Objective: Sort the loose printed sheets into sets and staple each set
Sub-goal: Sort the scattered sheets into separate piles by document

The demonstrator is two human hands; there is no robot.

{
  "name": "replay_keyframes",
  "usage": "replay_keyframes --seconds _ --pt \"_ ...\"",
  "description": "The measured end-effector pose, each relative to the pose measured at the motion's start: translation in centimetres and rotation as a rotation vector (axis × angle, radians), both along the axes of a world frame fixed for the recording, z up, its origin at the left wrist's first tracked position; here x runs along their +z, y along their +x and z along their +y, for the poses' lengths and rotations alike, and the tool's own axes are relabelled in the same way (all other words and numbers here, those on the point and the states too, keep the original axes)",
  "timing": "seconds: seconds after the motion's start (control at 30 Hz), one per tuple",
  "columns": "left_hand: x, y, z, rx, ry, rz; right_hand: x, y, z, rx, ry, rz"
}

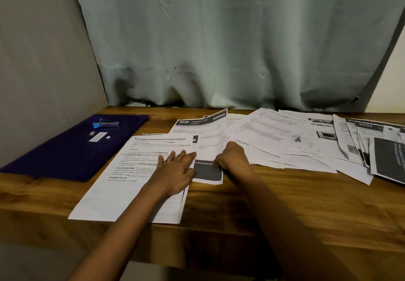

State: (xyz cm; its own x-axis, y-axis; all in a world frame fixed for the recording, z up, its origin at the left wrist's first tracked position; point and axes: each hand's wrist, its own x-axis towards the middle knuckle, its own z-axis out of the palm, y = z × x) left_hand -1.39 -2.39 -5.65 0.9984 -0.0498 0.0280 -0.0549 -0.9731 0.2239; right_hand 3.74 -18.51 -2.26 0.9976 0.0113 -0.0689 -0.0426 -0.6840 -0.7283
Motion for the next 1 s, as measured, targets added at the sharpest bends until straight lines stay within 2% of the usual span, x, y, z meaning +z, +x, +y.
replay_keyframes --seconds 0.2,0.33,0.47,0.6,0.73,0.83,1.0 --pt "0.4 -0.1 0.0 0.023 0.053 -0.008 0.9 -1.9 -4.2 -0.105 0.325 -0.106" --pt "0.6 -0.2 -0.3 0.038 0.053 0.012 1.5 -4.4 -9.2 -0.131 0.324 -0.095" --pt "0.8 -0.3 -0.3 0.056 0.058 0.007 1.8 -7.4 -13.7 -0.152 0.421 -0.045" --pt "1.0 -0.7 -1.0 0.042 0.015 -0.12 1.3 -9.5 -15.5 -0.079 0.493 0.047" --pt "1.5 -1.2 -3.3 -0.041 -0.156 -0.272 0.0 -9.7 -15.7 -0.009 0.412 0.063" --pt "1.7 -2.2 -5.6 -0.182 -0.234 -0.216 -1.1 -9.6 -15.6 0.033 0.28 0.026" --pt "0.8 -3.0 -8.8 -0.288 -0.049 -0.036 -1.4 -9.8 -15.2 0.074 0.102 -0.066"
